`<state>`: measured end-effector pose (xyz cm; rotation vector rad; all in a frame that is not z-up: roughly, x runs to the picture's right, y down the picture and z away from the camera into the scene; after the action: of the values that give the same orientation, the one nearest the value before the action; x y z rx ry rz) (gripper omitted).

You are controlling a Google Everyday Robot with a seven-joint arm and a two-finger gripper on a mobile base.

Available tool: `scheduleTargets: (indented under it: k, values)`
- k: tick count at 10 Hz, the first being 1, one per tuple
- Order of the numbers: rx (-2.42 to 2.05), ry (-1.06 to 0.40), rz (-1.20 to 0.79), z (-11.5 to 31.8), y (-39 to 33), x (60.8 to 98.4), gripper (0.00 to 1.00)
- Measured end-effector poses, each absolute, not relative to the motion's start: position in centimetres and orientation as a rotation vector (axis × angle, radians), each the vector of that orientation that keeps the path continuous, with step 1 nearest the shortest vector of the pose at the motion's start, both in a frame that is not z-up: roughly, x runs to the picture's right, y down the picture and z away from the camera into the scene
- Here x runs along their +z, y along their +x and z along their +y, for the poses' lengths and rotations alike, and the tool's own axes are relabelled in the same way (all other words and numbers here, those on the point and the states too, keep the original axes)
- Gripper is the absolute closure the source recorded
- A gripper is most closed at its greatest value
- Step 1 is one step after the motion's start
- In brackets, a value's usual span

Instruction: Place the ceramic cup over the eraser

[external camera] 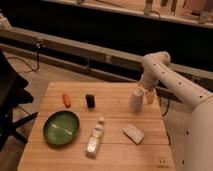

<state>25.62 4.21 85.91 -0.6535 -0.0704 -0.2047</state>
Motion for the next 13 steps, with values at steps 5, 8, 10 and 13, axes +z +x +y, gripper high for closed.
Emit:
scheduleTargets:
  k: [5, 8, 10, 13]
  values:
    - [-0.278, -0.649, -0.212, 4.1, 22.5, 86.5, 0.2]
    - [-0.279, -0.665, -0.216, 4.6, 22.8, 87.1, 0.2]
    - [-0.278, -0.678, -0.209, 5.0, 23.1, 87.5, 0.2]
    - [-0.3, -0.683, -0.209, 5.1, 22.7, 87.5, 0.29]
